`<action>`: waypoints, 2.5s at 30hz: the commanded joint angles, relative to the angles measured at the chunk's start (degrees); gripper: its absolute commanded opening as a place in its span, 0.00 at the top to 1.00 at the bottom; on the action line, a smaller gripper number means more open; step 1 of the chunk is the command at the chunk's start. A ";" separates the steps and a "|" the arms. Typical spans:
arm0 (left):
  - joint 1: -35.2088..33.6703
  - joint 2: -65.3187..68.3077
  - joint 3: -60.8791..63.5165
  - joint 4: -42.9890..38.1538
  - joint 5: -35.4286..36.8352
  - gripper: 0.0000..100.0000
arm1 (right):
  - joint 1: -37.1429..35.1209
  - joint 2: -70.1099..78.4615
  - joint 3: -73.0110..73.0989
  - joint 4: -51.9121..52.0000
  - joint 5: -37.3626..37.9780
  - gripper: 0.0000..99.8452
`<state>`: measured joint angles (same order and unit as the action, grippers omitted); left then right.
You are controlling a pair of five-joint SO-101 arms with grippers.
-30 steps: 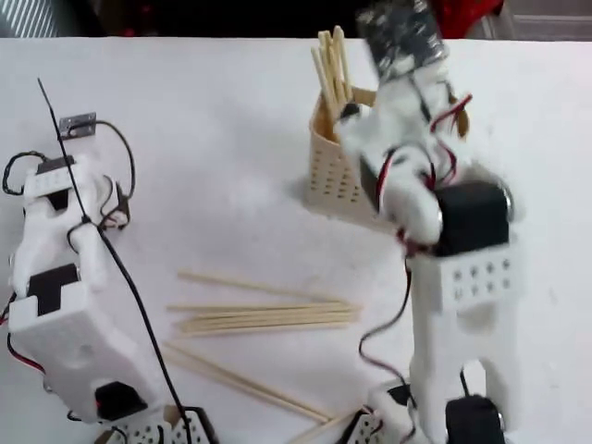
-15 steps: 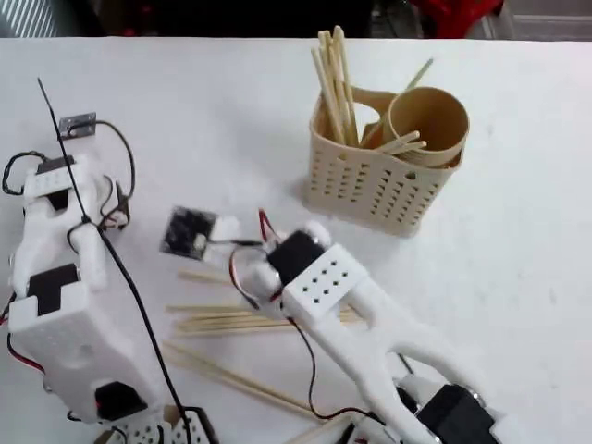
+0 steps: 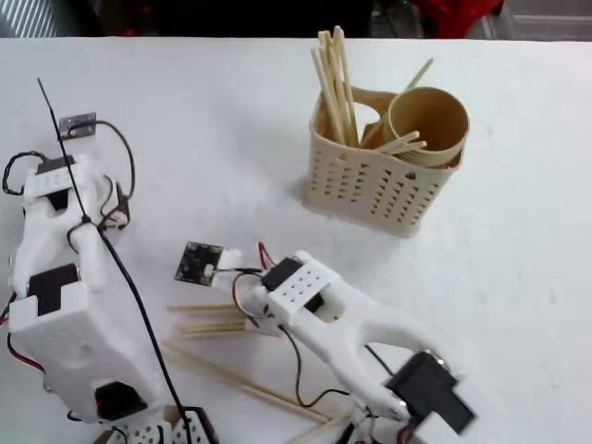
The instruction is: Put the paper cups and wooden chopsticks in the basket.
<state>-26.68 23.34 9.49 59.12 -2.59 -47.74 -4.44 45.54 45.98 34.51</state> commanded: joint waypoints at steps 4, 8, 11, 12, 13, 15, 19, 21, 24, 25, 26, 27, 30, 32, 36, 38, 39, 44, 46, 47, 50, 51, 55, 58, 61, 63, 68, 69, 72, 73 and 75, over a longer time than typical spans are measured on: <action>0.31 0.22 -2.11 -0.35 0.35 0.89 | 0.31 1.27 -2.02 -0.84 0.35 0.79; 0.31 0.22 -2.11 -0.35 0.35 0.89 | 0.40 1.27 -2.29 -0.84 -0.26 0.79; 0.31 0.22 -2.11 -0.35 0.35 0.89 | 3.30 1.36 -3.25 -0.84 -5.10 0.84; 0.31 0.22 -2.11 -0.35 0.35 0.89 | 4.97 1.63 -3.78 -0.84 -6.15 0.86; 0.31 0.22 -2.11 -0.35 0.35 0.89 | 6.37 1.80 -4.04 -0.84 -6.07 0.89; 0.31 0.22 -2.11 -0.35 0.35 0.89 | 8.66 1.80 -4.22 -0.92 -6.33 0.91; 0.31 0.22 -2.11 -0.35 0.35 0.89 | 10.15 1.36 -4.31 -0.84 -6.59 0.92; 0.31 0.22 -2.11 -0.35 0.35 0.89 | 9.89 1.27 -4.31 -0.04 -6.59 0.92; 0.31 0.22 -2.11 -0.35 0.35 0.89 | 8.66 0.13 -5.45 4.18 -6.59 0.92; 0.31 0.22 -2.11 -0.35 0.35 0.89 | 7.96 -0.84 -6.15 6.81 -6.59 0.92; 0.31 0.22 -2.11 -0.35 0.35 0.89 | 6.90 -2.24 -6.77 9.19 -6.59 0.92; 0.31 0.22 -2.11 -0.35 0.35 0.89 | 5.49 -4.00 -7.03 11.03 -6.68 0.92; 0.31 0.22 -2.11 -0.35 0.35 0.89 | 0.92 -9.71 -5.36 13.85 -6.68 0.92; 0.31 0.22 -2.11 -0.35 0.35 0.89 | -2.15 -12.97 -2.73 13.93 -6.51 0.92; 0.31 0.22 -2.11 -0.35 0.35 0.89 | -8.57 -17.19 2.11 13.93 -5.80 0.92; 0.31 0.22 -2.11 -0.35 0.35 0.89 | -12.18 -17.36 4.22 13.93 -2.46 0.92; 0.31 0.22 -2.11 -0.35 0.35 0.89 | -14.11 -17.19 5.45 13.93 0.00 0.92; 0.31 0.22 -2.11 -0.35 0.35 0.89 | -20.70 -16.22 9.14 13.93 8.79 0.92; 0.31 0.22 -2.11 -0.35 0.35 0.89 | -21.05 -16.75 9.58 14.11 9.14 0.92; 0.31 0.22 -2.11 -0.35 0.35 0.89 | -21.05 -16.75 9.58 14.11 9.23 0.92; 0.31 0.22 -2.11 -0.35 0.35 0.89 | -21.14 -16.75 9.76 14.29 9.23 0.92; 0.31 0.22 -2.11 -0.35 0.35 0.89 | -21.14 -16.75 9.58 14.81 9.14 0.92; -0.13 0.22 -2.29 -0.35 0.79 0.89 | -21.14 -16.75 7.65 17.10 6.86 0.92; -3.21 0.22 -2.64 -2.64 2.73 0.88 | -21.05 -16.66 7.30 17.19 1.41 0.92; -9.19 -0.31 -4.84 -6.07 1.76 0.89 | -20.97 -16.22 8.35 17.27 -1.85 0.92; -13.93 -0.13 -10.99 -4.13 0.70 0.89 | -20.97 -16.48 8.97 17.10 -2.29 0.92; -25.89 0.22 -28.31 4.13 -3.08 0.88 | -20.97 -16.57 8.70 15.69 -3.78 0.92; -27.91 0.22 -31.38 5.01 -3.43 0.88 | -20.97 -16.31 8.70 15.16 -4.92 0.92; -32.57 0.22 -38.15 5.63 -4.04 0.88 | -21.05 -16.75 8.70 13.76 -8.00 0.92; -33.54 0.22 -39.47 5.36 -4.04 0.88 | -21.14 -16.84 8.62 13.76 -8.53 0.92; -34.59 0.22 -41.49 5.36 -4.22 0.88 | -22.11 -16.84 6.95 14.20 -9.67 0.92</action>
<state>-58.24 24.22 -24.70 64.13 -5.93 -68.48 -19.65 55.12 60.31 26.51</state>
